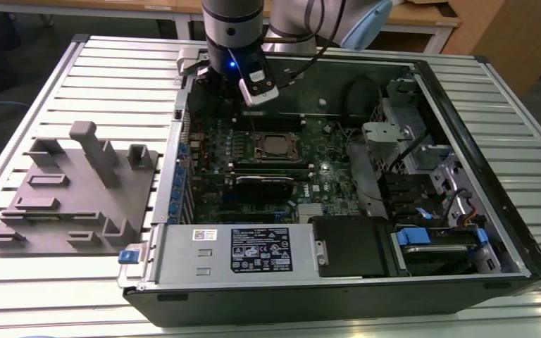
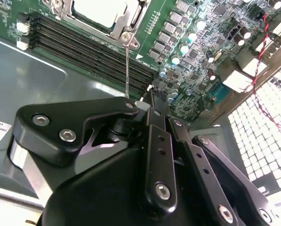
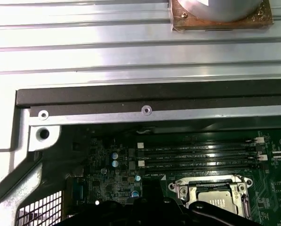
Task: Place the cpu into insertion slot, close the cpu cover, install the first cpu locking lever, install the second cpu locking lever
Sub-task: 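Install the first cpu locking lever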
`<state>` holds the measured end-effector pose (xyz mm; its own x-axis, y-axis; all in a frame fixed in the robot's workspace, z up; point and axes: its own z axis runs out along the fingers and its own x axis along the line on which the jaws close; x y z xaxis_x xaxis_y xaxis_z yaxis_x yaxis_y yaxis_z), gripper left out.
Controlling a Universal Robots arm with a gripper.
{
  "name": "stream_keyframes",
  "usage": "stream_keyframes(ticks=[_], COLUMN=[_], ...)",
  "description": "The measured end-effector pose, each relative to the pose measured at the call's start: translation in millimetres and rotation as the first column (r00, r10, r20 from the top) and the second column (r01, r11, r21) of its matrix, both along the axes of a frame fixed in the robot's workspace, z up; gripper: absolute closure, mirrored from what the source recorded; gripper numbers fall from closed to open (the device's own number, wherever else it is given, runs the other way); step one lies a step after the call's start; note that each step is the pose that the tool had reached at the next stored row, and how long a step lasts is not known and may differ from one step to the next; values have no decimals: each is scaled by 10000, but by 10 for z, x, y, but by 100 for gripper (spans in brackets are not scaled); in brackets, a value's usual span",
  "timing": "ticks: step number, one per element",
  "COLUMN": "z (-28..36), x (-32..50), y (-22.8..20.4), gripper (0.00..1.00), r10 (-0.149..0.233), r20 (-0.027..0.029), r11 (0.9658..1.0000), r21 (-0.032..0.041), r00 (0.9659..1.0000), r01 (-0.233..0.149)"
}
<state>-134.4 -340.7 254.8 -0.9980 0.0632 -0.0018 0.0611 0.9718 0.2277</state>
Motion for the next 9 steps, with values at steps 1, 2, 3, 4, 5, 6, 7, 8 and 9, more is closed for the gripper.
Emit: stream_keyframes(ticks=[1,2,3,4,5,6,7,8,9], z=[0,0,-3,-6,-6,-7,-6,-7,-7], x=[0,0,0,0,0,0,0,0,0], y=[0,0,-1,0,0,0,0,0,0], gripper=[90,90,90,90,90,90,90,90,90], r10=[-1,0,1,1,0,1,0,1,1], r20=[0,0,-1,0,0,0,0,0,0], r11=[10000,10000,10000,10000,10000,10000,10000,10000,10000], r21=[1,1,1,1,1,1,1,1,1], r00=[10000,10000,10000,10000,10000,10000,10000,10000,10000], r01=[1,0,-1,-1,0,-1,0,-1,-1])
